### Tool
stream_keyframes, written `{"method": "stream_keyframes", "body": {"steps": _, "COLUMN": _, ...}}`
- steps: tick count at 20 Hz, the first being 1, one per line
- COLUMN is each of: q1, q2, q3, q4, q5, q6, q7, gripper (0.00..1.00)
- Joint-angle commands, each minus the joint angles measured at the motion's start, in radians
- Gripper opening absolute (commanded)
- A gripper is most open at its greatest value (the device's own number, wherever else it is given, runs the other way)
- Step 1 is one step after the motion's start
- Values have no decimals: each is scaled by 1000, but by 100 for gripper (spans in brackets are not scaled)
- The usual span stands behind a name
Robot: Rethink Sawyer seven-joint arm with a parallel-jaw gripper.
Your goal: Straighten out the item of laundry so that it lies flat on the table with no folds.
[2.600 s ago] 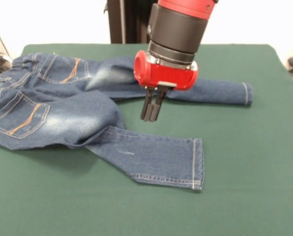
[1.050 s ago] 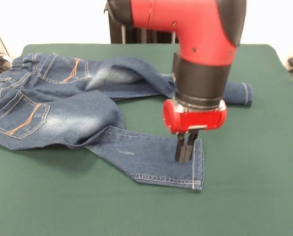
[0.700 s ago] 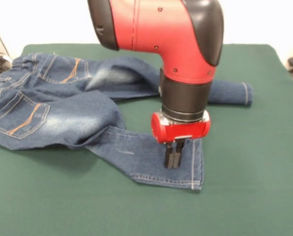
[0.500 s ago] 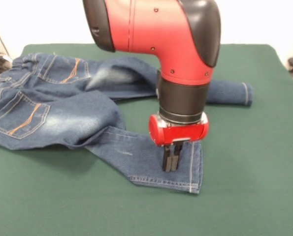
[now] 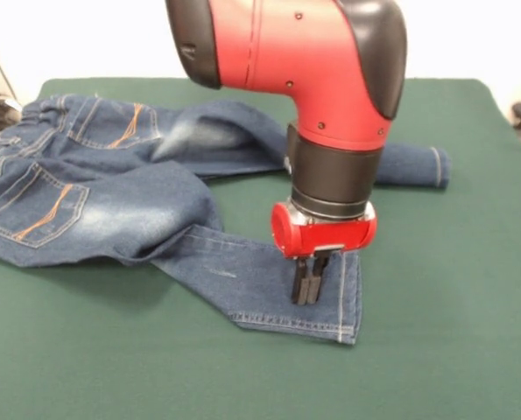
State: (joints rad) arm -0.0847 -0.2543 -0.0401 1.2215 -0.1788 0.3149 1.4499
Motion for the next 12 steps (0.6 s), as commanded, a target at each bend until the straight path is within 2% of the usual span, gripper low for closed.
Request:
{"method": "stream_keyframes", "body": {"steps": 1, "q1": 74, "q2": 118, "q3": 32, "q4": 116, "q5": 0, "q6": -10, "q7": 231, "gripper": 0}}
{"method": "stream_keyframes", "body": {"steps": 7, "q1": 162, "q2": 133, "q3": -49, "q4": 203, "q5": 122, "q6": -52, "q7": 417, "gripper": 0}}
{"method": "stream_keyframes", "body": {"steps": 12, "q1": 232, "q2": 141, "q3": -111, "q4": 242, "q5": 222, "q6": -90, "q7": 478, "gripper": 0}}
